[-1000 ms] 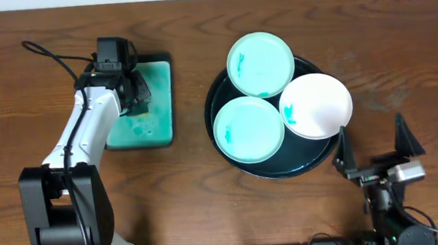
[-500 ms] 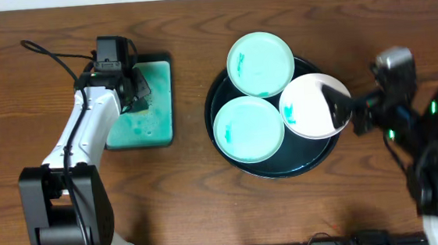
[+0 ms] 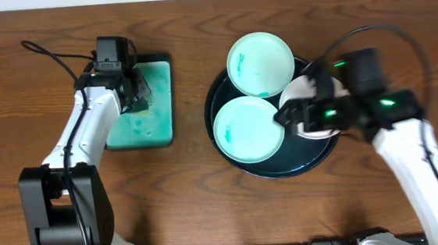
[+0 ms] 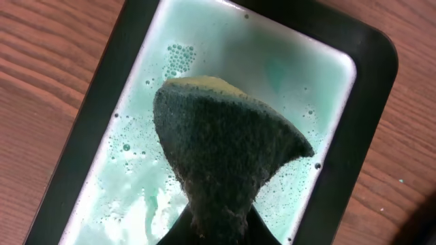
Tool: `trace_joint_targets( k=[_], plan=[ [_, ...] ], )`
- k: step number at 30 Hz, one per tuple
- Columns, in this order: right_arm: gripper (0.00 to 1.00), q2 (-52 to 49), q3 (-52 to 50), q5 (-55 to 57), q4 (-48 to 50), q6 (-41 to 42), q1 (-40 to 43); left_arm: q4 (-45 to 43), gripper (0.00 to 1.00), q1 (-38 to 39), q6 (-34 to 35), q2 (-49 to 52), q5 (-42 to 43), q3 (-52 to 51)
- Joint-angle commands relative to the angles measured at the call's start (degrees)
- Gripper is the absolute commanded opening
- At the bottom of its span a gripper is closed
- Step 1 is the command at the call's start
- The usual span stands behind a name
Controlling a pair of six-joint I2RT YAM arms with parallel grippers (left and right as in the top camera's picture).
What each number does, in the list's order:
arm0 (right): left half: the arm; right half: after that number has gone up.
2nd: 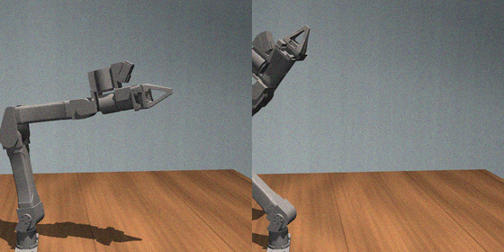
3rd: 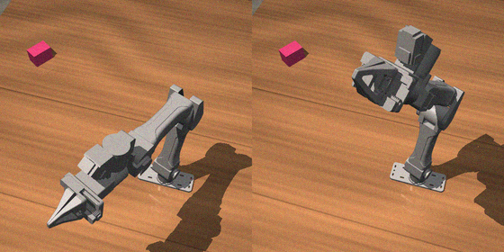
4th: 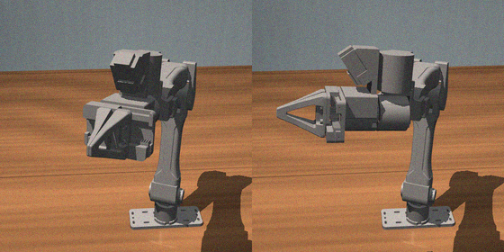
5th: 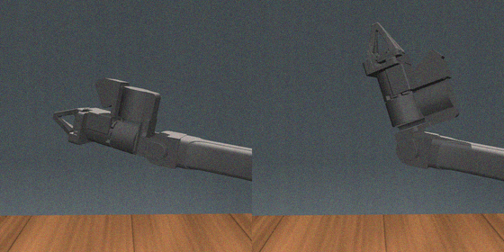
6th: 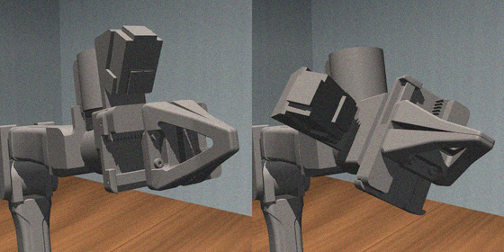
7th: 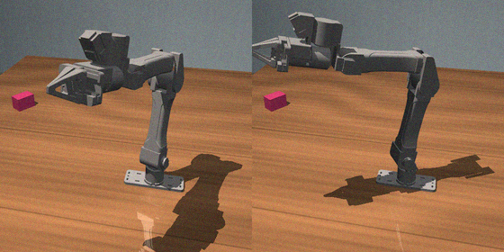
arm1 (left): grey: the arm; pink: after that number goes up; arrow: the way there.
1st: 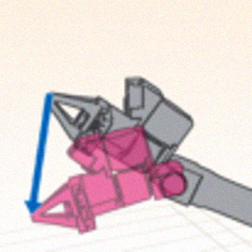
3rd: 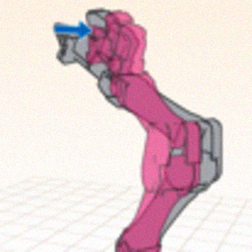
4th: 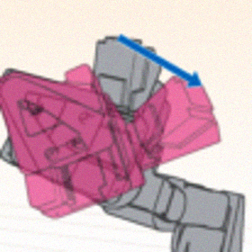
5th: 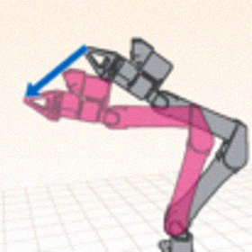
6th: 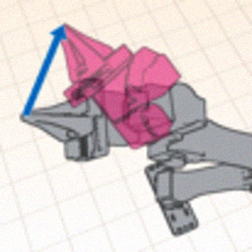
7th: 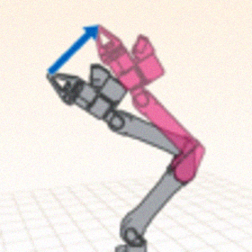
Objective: Clean dirty plates on tray and stack at the side
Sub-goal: 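Reach the right gripper to the pale green plate and grip its rim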
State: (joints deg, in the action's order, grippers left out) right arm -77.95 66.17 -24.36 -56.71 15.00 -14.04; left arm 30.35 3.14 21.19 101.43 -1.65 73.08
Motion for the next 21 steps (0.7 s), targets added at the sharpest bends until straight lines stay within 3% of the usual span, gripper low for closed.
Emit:
trace_joint_targets(
  k=[1,10,21],
  plan=[
    [0.81,-4.35,0.46,16.11,-3.15,10.8,-6.08,-0.07,0.07,0.17,0.52,-0.59,-0.28,-0.02],
    [0.72,-17.94,0.46,18.75,-2.82,12.33,-10.27,-0.07,0.07,0.17,0.52,-0.59,-0.28,-0.02],
    [0.7,-28.22,0.46,18.58,4.59,4.15,-9.01,-0.09,0.07,0.17,0.52,-0.59,-0.28,-0.02]
  ],
)
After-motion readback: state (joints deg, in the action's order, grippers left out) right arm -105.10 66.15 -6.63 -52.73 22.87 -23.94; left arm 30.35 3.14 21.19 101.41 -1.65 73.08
